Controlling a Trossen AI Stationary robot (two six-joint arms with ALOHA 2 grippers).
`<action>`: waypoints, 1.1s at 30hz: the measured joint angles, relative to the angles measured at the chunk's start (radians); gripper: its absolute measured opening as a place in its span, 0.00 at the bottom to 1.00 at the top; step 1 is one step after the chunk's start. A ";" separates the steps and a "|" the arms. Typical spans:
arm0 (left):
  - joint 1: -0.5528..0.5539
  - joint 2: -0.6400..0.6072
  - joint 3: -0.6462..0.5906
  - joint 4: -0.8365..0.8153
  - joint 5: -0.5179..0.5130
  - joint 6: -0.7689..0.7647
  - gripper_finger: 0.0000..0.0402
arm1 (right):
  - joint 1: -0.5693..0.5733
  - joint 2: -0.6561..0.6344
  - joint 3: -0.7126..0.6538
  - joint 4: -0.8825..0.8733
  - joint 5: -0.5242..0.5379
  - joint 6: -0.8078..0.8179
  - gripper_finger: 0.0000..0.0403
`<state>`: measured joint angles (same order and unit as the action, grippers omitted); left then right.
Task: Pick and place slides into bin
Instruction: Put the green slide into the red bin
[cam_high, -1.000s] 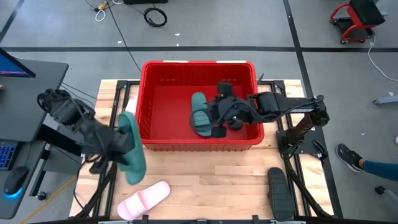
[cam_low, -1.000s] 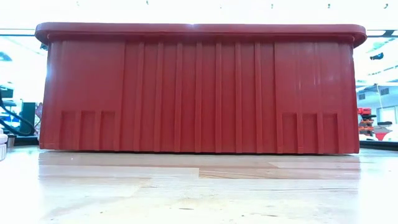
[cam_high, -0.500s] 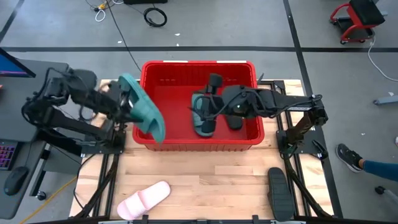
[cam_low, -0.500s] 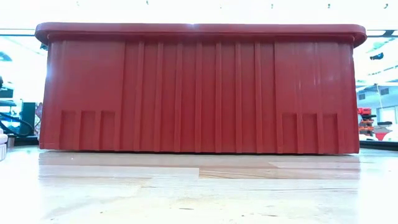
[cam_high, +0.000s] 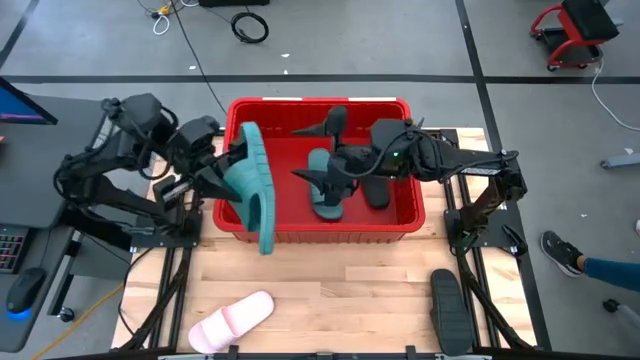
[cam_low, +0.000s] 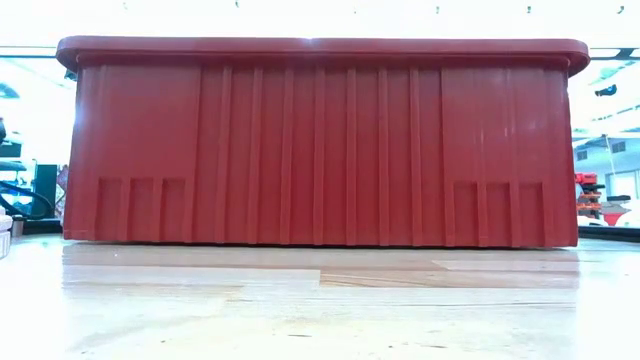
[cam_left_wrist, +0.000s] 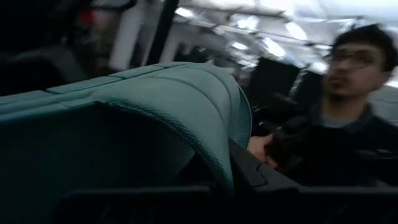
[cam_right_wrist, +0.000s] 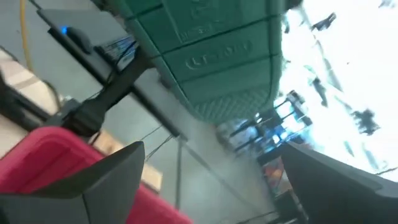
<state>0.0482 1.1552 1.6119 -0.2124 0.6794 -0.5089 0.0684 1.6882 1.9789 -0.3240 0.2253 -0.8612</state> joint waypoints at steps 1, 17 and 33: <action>0.000 0.012 0.000 0.049 0.020 -0.005 0.03 | 0.006 0.000 0.000 0.017 0.000 -0.016 0.96; -0.063 0.098 0.000 0.319 0.250 -0.011 0.04 | 0.074 0.000 0.000 0.165 -0.069 -0.210 0.99; -0.081 0.168 0.000 0.409 0.247 -0.022 0.03 | 0.017 -0.001 0.000 0.155 -0.259 -0.386 0.99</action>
<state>-0.0328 1.3233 1.6119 0.1966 0.9264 -0.5312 0.0853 1.6875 1.9793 -0.1687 -0.0334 -1.2471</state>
